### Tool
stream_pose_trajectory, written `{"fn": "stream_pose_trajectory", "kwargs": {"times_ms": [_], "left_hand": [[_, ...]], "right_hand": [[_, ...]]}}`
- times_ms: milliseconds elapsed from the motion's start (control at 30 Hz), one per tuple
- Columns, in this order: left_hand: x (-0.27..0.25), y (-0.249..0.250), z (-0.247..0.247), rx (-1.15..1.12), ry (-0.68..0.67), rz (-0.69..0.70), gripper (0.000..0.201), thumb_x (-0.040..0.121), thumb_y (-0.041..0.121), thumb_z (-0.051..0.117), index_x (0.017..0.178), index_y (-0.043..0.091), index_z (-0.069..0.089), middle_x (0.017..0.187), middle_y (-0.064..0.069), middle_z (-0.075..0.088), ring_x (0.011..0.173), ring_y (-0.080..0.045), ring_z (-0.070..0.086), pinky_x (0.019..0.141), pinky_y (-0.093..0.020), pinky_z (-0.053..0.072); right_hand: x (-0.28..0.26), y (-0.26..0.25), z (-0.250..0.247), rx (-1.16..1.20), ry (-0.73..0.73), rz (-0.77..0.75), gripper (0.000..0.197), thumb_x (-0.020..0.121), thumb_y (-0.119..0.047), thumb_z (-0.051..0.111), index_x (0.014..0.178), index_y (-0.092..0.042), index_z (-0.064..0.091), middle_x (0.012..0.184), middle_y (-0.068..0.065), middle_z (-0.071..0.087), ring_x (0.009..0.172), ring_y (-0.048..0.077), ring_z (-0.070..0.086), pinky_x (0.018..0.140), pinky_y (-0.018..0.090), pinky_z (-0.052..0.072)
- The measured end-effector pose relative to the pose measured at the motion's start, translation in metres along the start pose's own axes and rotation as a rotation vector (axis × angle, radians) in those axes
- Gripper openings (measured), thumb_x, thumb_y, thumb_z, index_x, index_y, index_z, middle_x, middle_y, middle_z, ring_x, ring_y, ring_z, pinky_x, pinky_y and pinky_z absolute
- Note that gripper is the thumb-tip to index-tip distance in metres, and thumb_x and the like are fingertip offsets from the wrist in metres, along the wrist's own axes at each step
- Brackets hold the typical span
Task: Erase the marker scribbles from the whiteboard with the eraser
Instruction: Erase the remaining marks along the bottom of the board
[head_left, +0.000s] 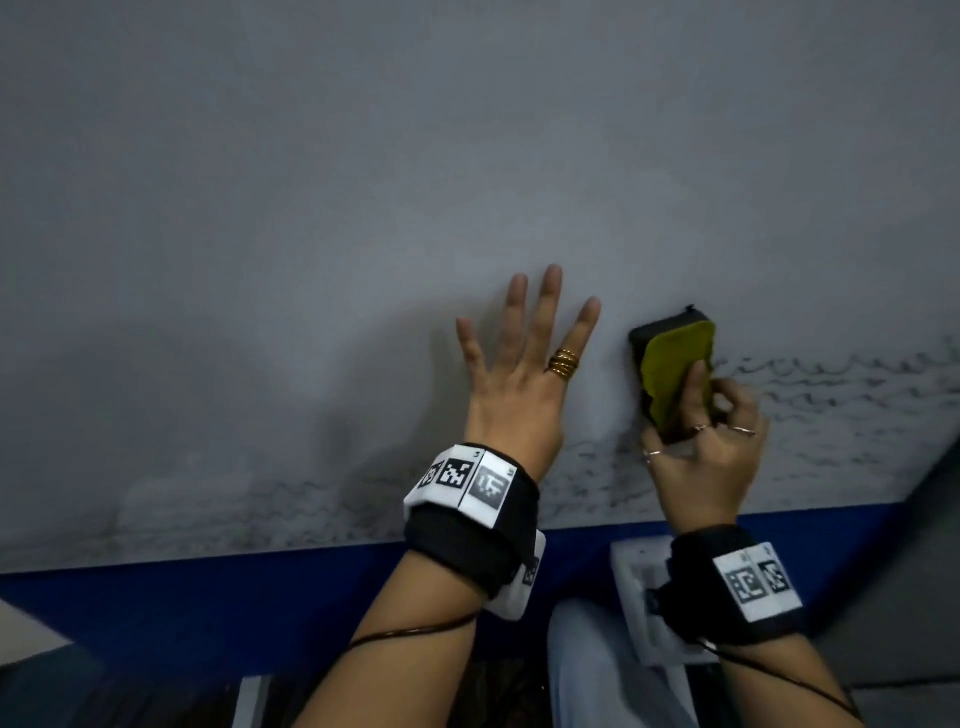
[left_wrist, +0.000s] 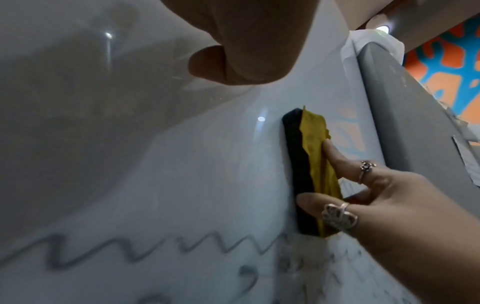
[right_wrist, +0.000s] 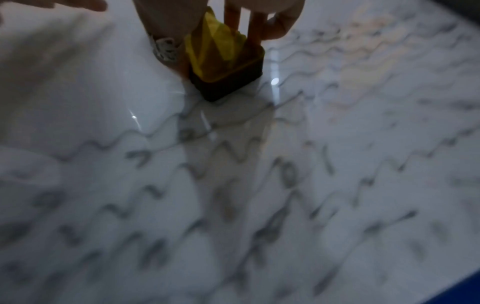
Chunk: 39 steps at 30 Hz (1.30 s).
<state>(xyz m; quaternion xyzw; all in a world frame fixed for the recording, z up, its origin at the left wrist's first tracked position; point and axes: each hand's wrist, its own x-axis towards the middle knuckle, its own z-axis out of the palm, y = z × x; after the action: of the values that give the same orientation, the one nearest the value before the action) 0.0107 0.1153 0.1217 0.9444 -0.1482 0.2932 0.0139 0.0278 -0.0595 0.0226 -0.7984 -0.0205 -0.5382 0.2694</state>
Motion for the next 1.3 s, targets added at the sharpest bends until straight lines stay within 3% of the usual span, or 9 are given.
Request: {"fn": "stream_pose_trajectory", "kwargs": {"times_ms": [100,167,333,467,600,833,933,1067,1300], "left_hand": [[0.006,0.004,-0.005,-0.034,-0.031,-0.046,0.098,0.070,0.004,0.035,0.143,0.041,-0.018,0.147,0.002,-0.034,0.137,-0.026,-0.031,0.093,-0.066,-0.027],[0.007,0.003,-0.010,-0.051,-0.119,-0.055,0.086,0.072,0.017,0.024,0.137,0.045,-0.025,0.143,0.006,-0.041,0.134,-0.023,-0.036,0.088,-0.069,-0.027],[0.007,-0.003,0.002,-0.025,-0.022,-0.054,0.116,0.067,-0.010,0.050,0.137,0.048,-0.022,0.144,0.010,-0.041,0.133,-0.016,-0.039,0.086,-0.068,-0.027],[0.008,0.001,0.008,-0.027,-0.003,-0.057,0.121,0.059,-0.015,0.050,0.139,0.047,-0.017,0.146,0.009,-0.036,0.135,-0.016,-0.037,0.088,-0.069,-0.025],[0.006,0.003,0.019,-0.081,0.054,-0.076,0.121,0.055,-0.017,0.050,0.143,0.045,-0.006,0.149,0.010,-0.034,0.139,-0.017,-0.030,0.089,-0.068,-0.026],[0.007,0.010,0.024,-0.101,0.120,-0.087,0.117,0.054,-0.015,0.056,0.146,0.038,0.008,0.154,0.006,-0.025,0.141,-0.018,-0.024,0.089,-0.067,-0.024],[0.008,0.019,0.021,-0.154,0.157,-0.133,0.099,0.059,-0.002,0.050,0.145,0.034,0.017,0.157,0.002,-0.005,0.142,-0.018,-0.021,0.090,-0.070,-0.018],[0.010,0.057,0.016,-0.258,0.193,-0.236,0.081,0.070,0.019,0.045,0.146,0.021,0.018,0.157,-0.001,0.000,0.145,-0.022,-0.007,0.092,-0.074,-0.012],[0.055,0.112,0.004,-0.090,0.181,0.126,0.068,0.085,0.029,0.036,0.148,0.028,0.010,0.157,0.003,-0.003,0.144,-0.025,-0.007,0.099,-0.068,-0.017]], "right_hand": [[-0.013,-0.035,0.016,0.093,-0.135,-0.100,0.089,0.060,-0.015,0.077,0.138,-0.027,0.036,0.121,0.009,0.035,0.095,0.031,0.040,0.080,0.033,0.042],[-0.020,-0.046,0.022,0.055,-0.220,-0.181,0.097,0.053,-0.010,0.084,0.136,-0.028,0.038,0.123,0.009,0.036,0.092,0.029,0.037,0.074,0.037,0.046],[-0.009,-0.010,0.007,0.015,-0.144,-0.127,0.065,0.074,-0.028,0.057,0.136,-0.028,0.039,0.123,0.009,0.037,0.092,0.031,0.040,0.075,0.044,0.048],[0.010,0.039,-0.016,0.030,-0.070,-0.012,0.063,0.078,-0.031,0.058,0.138,-0.023,0.040,0.122,0.009,0.035,0.100,0.031,0.037,0.077,0.050,0.050],[0.005,0.023,-0.007,0.043,-0.078,-0.030,0.064,0.078,-0.032,0.057,0.139,-0.022,0.040,0.121,0.009,0.035,0.099,0.030,0.037,0.078,0.046,0.049],[0.009,0.022,-0.002,-0.106,-0.115,-0.400,0.051,0.086,-0.021,0.060,0.134,-0.021,0.042,0.120,0.009,0.038,0.080,0.026,0.042,0.063,0.037,0.047],[0.016,0.064,-0.024,-0.150,-0.088,-0.279,0.051,0.086,-0.026,0.055,0.134,-0.017,0.041,0.123,0.010,0.035,0.087,0.029,0.042,0.073,0.040,0.048],[0.019,0.079,-0.038,-0.135,-0.060,-0.038,0.061,0.078,-0.028,0.050,0.137,-0.023,0.037,0.126,0.007,0.031,0.099,0.030,0.036,0.085,0.034,0.040],[0.014,0.051,-0.015,-0.003,-0.221,-0.318,0.018,0.080,-0.028,0.059,0.095,-0.026,0.050,0.121,0.011,0.050,0.093,0.029,0.047,0.076,0.033,0.037]]}}
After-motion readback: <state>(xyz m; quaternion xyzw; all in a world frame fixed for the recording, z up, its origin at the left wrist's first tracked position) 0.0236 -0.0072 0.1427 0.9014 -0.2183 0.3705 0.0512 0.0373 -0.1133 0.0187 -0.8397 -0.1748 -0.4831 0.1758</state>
